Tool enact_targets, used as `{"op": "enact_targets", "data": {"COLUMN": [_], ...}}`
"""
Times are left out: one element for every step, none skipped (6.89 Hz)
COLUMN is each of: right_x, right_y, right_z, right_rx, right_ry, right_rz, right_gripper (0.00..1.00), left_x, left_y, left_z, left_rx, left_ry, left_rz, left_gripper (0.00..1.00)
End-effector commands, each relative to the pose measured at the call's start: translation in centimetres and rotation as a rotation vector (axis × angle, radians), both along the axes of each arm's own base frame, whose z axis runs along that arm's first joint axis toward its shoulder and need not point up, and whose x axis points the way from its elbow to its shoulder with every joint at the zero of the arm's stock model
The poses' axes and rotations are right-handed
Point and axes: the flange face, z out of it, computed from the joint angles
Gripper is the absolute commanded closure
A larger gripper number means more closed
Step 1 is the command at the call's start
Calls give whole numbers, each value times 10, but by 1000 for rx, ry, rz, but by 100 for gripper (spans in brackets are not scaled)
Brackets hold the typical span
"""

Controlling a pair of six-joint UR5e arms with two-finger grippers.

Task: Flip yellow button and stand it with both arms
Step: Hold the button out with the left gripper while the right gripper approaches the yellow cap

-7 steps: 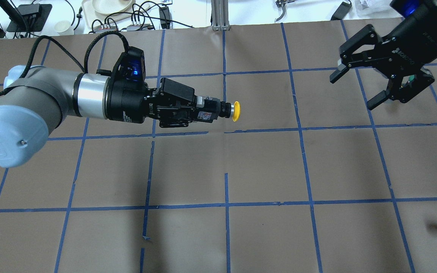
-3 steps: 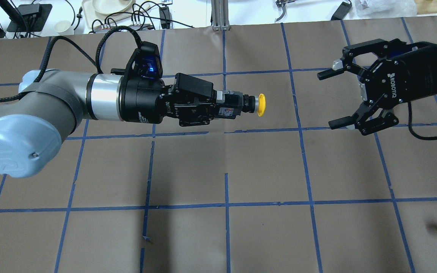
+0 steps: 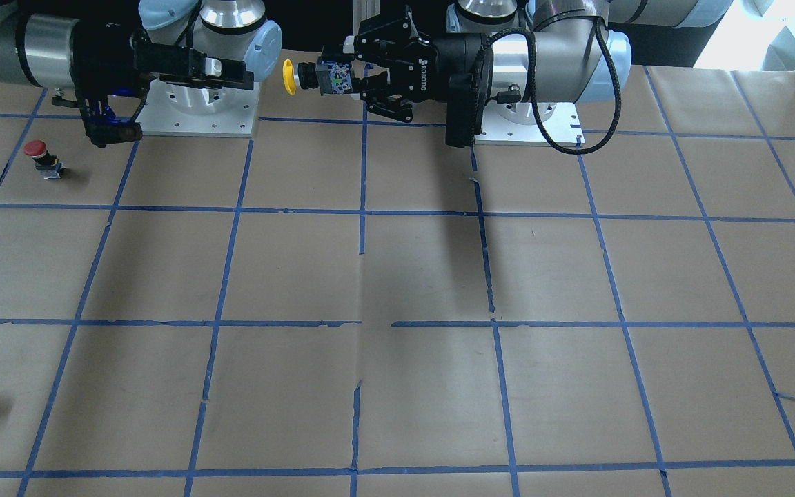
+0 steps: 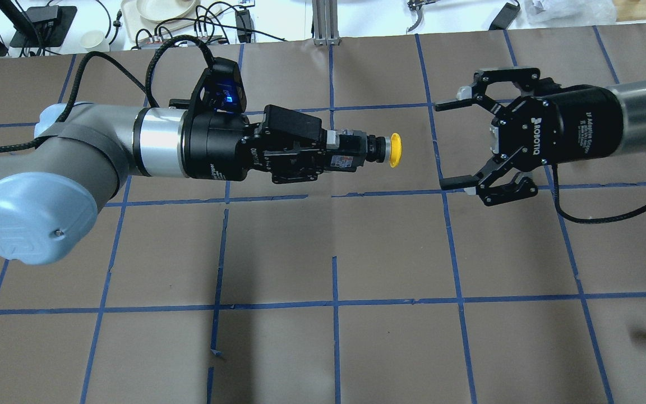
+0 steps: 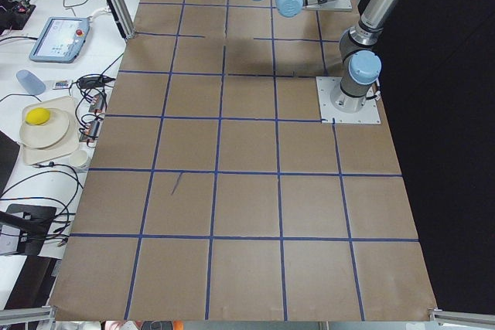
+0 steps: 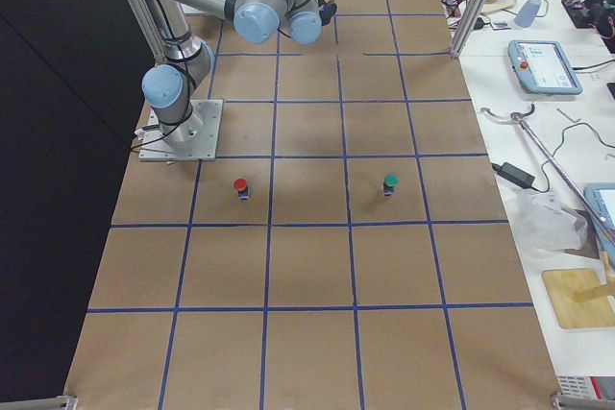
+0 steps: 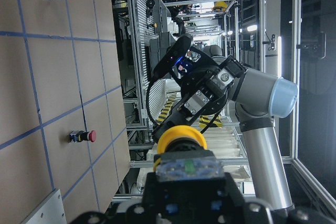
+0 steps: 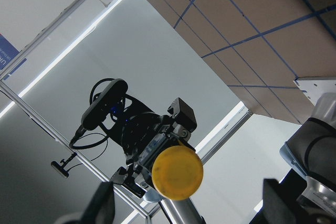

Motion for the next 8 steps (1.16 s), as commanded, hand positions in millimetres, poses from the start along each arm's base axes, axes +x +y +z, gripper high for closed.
{"op": "enact_targets", "data": {"right_x": [32,32,32,32,32,33,32,31], "right_y": [5,3,0,1,2,-1,-5,-9], "right_z": [3,2,0,-3,-6,-5,-5,-5], "right_rx": [-23,-38,-50,-37,-33,-37,-62,-104], "right_ry": [-19,-16,-13,-14,-17,-30,-30,-17], "right_rz": [25,28,31,30,26,-8,-17,-15], "right_gripper": [1,1,1,1,2,5,11,31], "left_x": [-1,-1,-1,-1,-1,-1,-1,-1], "left_y": [-1,-1,-2,-3,-3,-5,-5,-4], "left_z": [0,0,1,1,1,2,2,1], "left_rx": [-6,-6,-7,-19,-24,-41,-41,-39], "left_ry": [2,5,5,5,5,5,5,5], "left_rz": [-1,1,1,1,1,1,1,1], "left_gripper": [90,90,90,90,89,89,89,89]}}
